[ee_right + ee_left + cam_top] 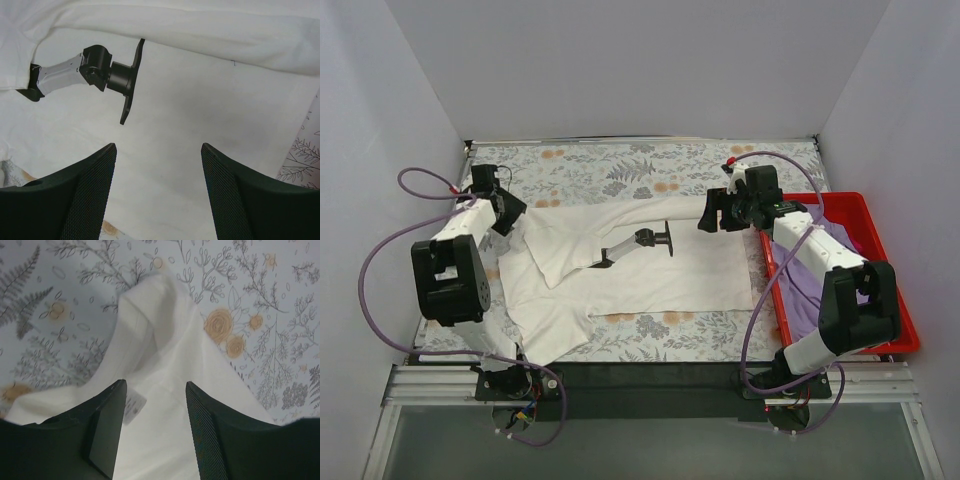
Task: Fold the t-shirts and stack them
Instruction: Fold the tshirt
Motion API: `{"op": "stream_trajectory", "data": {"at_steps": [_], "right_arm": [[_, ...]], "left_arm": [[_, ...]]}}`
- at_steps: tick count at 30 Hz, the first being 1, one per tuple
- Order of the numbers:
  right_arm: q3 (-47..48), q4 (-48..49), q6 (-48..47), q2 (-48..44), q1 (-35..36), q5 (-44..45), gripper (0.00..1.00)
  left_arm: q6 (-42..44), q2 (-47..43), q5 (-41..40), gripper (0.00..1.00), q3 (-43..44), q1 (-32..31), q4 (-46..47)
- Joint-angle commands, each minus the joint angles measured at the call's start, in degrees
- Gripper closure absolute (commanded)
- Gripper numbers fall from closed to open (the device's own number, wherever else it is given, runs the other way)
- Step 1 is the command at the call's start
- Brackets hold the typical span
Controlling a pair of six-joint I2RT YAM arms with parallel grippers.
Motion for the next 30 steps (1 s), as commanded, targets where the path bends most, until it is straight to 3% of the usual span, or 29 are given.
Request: {"op": "stream_trajectory", "data": {"at_steps": [1,8,10,12,15,16,17,28,30], "right_arm": [[1.39,1.43,0.65,0.03,0.24,-0.43,0.36],[-0.2,1.52,0.39,-0.5,0.24,-0.43,0.37],[-0.29,1.52,0.39,-0.41,0.24,-0.34,0.37],[-0.11,1.43,0.3,-0.15,0.24,-0.34,0.37],[0.24,1.43,0.04,-0.15,0.24,-0.26,0.37],[0.33,1.43,-0.05,-0.23,0.24,-0.17,0.37],[0.42,1.43,-0.14,-0.23,0.24,-0.17,0.37],[0.15,1.43,-0.93,0.21,0.16,-1.22,0.37],[-0.02,1.34,-1.02,0.47,0.16,-1.13,0.37]], "left_arm": [[4.9,5.56,1.76,0.52,5.5,0.51,3.47],[7.54,13.13,2.2,0.53,10.53,0.51,5.14],[7.63,14.53,2.02,0.58,11.23,0.51,5.23],[7.45,14.89,1.32,0.65,11.67,0.51,4.88],[6.66,13.4,-0.34,0.84,11.68,0.51,3.13],[6.4,12.09,-0.87,0.96,11.24,0.51,2.86],[5.27,11.56,-1.49,0.99,10.89,0.51,2.42],[2.09,7.86,-5.98,1.0,5.35,1.3,-0.75],[2.09,9.34,-5.89,0.94,5.08,1.65,-0.4]]}}
